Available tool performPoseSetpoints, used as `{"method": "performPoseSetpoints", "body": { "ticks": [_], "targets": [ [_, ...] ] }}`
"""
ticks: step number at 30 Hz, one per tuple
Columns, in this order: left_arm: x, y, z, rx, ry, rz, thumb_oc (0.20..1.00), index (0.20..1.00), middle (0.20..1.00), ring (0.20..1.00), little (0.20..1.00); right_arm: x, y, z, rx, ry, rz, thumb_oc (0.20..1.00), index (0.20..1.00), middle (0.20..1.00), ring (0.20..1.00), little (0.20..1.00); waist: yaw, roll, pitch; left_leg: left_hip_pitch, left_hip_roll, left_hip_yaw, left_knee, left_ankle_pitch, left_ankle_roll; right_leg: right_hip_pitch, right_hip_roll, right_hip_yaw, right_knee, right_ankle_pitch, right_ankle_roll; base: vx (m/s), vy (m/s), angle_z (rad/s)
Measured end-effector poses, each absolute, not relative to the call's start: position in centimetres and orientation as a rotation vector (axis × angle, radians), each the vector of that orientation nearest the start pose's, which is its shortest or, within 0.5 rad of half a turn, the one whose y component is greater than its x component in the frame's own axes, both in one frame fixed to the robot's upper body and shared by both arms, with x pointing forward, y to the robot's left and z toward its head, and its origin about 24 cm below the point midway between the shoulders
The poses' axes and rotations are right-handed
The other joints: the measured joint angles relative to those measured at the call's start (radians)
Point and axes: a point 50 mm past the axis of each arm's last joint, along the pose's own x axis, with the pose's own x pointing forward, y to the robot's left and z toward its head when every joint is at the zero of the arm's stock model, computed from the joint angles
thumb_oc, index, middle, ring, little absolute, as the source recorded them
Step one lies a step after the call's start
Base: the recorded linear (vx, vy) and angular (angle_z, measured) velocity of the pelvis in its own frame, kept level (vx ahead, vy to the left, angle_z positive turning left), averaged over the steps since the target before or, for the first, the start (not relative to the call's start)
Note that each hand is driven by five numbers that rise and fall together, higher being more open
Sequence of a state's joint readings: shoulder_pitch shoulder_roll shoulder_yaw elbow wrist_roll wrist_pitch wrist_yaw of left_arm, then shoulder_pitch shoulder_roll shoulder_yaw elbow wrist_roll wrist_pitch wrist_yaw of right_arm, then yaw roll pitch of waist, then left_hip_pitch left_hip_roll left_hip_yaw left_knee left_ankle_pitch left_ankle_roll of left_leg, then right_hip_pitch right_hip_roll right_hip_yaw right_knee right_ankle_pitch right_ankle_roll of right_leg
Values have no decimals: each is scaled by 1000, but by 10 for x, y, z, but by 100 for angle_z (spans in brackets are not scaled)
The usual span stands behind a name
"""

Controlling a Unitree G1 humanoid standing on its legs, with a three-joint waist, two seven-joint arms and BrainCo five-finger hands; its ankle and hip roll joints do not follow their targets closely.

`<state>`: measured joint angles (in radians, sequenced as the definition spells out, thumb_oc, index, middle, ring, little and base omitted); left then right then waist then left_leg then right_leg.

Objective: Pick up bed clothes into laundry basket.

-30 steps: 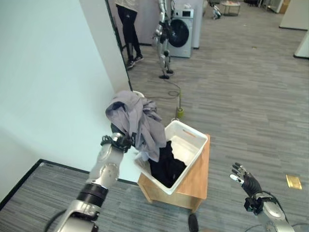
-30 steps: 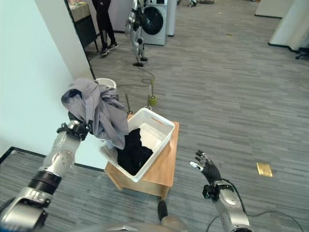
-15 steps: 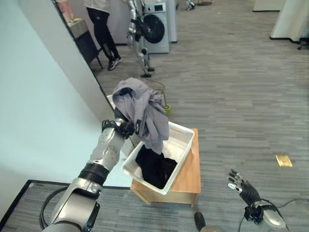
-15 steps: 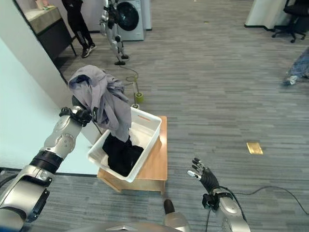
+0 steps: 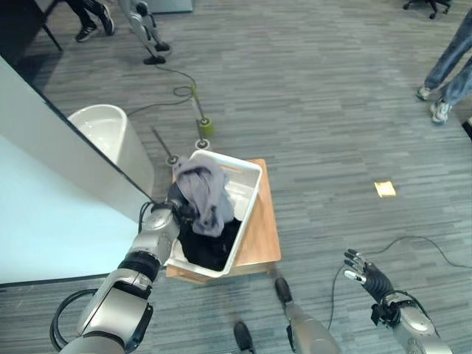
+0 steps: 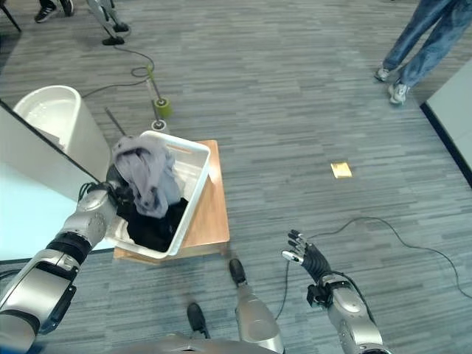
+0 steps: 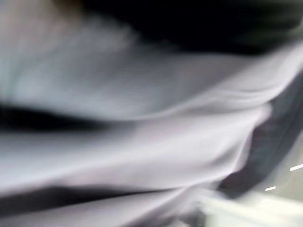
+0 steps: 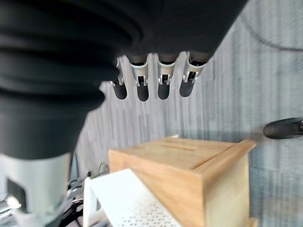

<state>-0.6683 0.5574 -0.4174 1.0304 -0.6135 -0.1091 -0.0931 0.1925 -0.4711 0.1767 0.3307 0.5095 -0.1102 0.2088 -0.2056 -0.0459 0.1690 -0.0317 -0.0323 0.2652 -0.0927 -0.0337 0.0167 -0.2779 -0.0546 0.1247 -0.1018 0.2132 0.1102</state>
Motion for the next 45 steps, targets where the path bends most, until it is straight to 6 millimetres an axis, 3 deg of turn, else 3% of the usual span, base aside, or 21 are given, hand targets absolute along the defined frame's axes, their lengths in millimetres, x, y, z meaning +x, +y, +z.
{"method": "performPoseSetpoints", "body": {
  "ticks": [3,6,9,15,16,17,18,20,21,22,26,28,30,31,35,36,38,42,45],
  "targets": [
    [348,270,45,371,343,5,1000,1000,1000,1000,1000,179,-234,-48,63,448,155,1000,1000,1000,1000,1000,-9,13,13,0,6,-2,0,-3,-5,0,10,4,1,33,-37,3,-1,-3],
    [356,274,58,542,330,13,1000,1000,1000,1000,1000,180,-228,-48,64,447,198,1000,1000,1000,1000,1000,-9,16,15,4,16,-3,0,-8,-14,4,22,3,1,34,-40,2,-7,-3],
    [371,270,86,844,262,-12,1000,1000,1000,1000,1000,180,-227,-48,65,444,211,1000,1000,1000,1000,1000,-5,18,17,10,19,-9,-5,-8,-17,14,21,-5,1,34,-39,-3,-17,6],
    [375,284,117,1163,181,29,1000,1000,1000,1000,1000,178,-227,-48,64,434,214,1000,1000,1000,1000,1000,-3,29,22,31,19,-28,0,-9,-22,40,16,-20,0,12,-35,19,-36,8],
    [377,274,141,1293,56,-3,1000,1000,1000,1000,1000,177,-228,-49,64,435,211,1000,1000,1000,1000,1000,26,33,25,35,25,-31,0,-6,-26,47,18,-29,1,9,-40,66,-77,26],
    [371,259,169,1303,-134,-16,1000,1000,1000,1000,1000,175,-229,-50,64,441,204,1000,1000,1000,1000,1000,40,37,27,39,30,-46,0,-6,-27,58,20,-46,1,15,-49,43,-44,25],
    [365,247,183,1267,-258,-14,1000,1000,1000,1000,1000,172,-231,-50,64,445,194,1000,1000,1000,1000,1000,55,45,30,54,34,-57,0,-7,-28,77,22,-57,1,11,-54,27,-20,38],
    [357,236,192,1223,-373,-19,1000,1000,1000,1000,1000,172,-233,-49,63,440,182,1000,1000,1000,1000,1000,77,57,30,83,40,-73,-1,-12,-35,111,31,-66,1,1,-59,44,-22,26],
    [352,241,188,1188,-358,-26,1000,1000,1000,1000,1000,177,-232,-47,60,425,187,1000,1000,1000,1000,1000,99,69,29,85,43,-83,-6,-13,-35,123,23,-76,1,-8,-57,45,-25,2],
    [328,252,181,1017,-370,-33,1000,1000,1000,1000,1000,184,-233,-42,64,396,181,1000,1000,1000,1000,1000,90,77,26,94,45,-77,-7,-21,-42,127,26,-77,0,-22,-49,44,-26,9],
    [284,258,117,534,-219,-162,1000,1000,1000,1000,1000,181,-247,-40,44,392,138,1000,1000,1000,1000,1000,127,108,10,133,49,-106,-5,-25,-48,172,28,-94,1,-27,-57,35,-26,16],
    [264,257,85,200,-161,-138,1000,1000,1000,1000,1000,183,-247,-39,52,381,126,1000,1000,1000,1000,1000,145,103,-1,143,49,-115,-5,-25,-48,186,24,-106,-2,-42,-52,35,-17,19],
    [251,251,58,18,-95,-125,1000,1000,1000,1000,1000,183,-247,-42,63,386,118,1000,1000,1000,1000,1000,162,93,-13,146,49,-132,-2,-24,-46,197,21,-119,0,-44,-52,27,-17,20],
    [234,250,37,-121,-51,-92,1000,1000,1000,1000,1000,180,-245,-45,80,392,110,1000,1000,1000,1000,1000,168,83,-37,141,49,-139,-6,-25,-46,198,19,-126,0,-47,-50,15,-19,15],
    [211,253,10,-244,42,-57,1000,1000,1000,1000,1000,168,-245,-52,91,426,101,1000,1000,1000,1000,1000,183,67,-70,140,48,-149,-6,-25,-43,205,14,-136,-2,-49,-49,6,-24,12],
    [197,251,-14,-338,111,8,1000,1000,1000,1000,1000,159,-247,-56,95,451,93,1000,1000,1000,1000,1000,181,74,-90,147,47,-166,-6,-26,-41,220,10,-152,-3,-55,-47,1,-18,27],
    [180,244,-38,-398,209,45,1000,1000,1000,1000,1000,152,-247,-60,102,477,104,1000,1000,1000,1000,1000,179,75,-104,157,46,-174,-6,-25,-40,232,8,-159,-5,-59,-47,6,-13,18],
    [151,238,-64,-448,324,112,1000,1000,1000,1000,1000,147,-246,-63,116,492,89,1000,1000,1000,1000,1000,186,81,-119,161,45,-194,-6,-26,-32,245,4,-179,-5,-62,-46,1,-16,16],
    [130,201,-91,-580,440,200,1000,1000,1000,1000,1000,143,-235,-70,160,505,80,1000,1000,1000,1000,1000,217,79,-125,155,43,-225,-6,-18,-23,253,-3,-207,-3,-65,-50,-14,-38,26]
  ]
}}
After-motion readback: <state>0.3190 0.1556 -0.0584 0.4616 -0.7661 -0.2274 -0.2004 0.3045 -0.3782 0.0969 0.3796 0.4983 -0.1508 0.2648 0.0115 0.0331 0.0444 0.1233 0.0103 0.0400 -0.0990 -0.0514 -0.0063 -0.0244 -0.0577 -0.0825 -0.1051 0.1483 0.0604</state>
